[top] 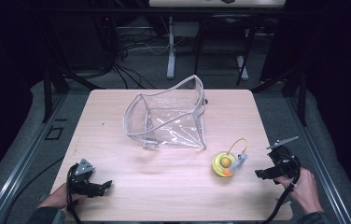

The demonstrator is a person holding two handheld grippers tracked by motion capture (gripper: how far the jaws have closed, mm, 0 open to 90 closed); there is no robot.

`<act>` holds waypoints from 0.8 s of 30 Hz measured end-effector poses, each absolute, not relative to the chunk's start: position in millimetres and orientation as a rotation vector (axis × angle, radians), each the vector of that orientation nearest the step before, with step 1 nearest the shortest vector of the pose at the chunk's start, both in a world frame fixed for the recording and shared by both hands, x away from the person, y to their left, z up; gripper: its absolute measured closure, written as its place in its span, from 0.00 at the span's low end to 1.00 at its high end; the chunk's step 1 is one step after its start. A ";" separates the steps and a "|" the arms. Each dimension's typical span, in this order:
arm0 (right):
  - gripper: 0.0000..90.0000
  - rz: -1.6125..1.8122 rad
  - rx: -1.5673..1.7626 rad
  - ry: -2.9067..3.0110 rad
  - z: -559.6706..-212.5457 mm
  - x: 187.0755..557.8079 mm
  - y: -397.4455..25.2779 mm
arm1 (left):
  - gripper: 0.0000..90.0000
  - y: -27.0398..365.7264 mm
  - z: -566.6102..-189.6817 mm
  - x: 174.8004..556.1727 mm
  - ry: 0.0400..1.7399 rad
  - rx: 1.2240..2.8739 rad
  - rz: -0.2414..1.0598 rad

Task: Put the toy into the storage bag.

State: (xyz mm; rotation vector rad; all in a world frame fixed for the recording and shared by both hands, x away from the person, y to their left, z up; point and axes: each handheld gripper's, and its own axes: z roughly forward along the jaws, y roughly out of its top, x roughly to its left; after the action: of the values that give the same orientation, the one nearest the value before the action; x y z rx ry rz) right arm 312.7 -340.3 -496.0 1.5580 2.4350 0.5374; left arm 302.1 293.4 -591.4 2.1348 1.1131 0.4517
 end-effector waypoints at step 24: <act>0.16 0.667 1.371 2.432 -466.3 326.8 -325.8 | 0.00 293.5 -592.3 302.7 1.102 2.129 0.460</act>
State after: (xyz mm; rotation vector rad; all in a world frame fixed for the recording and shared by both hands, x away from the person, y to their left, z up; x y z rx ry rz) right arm 326.8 -325.8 -466.3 1.3710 2.4325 0.6672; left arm 302.7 293.5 -592.3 2.1290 1.1018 0.4598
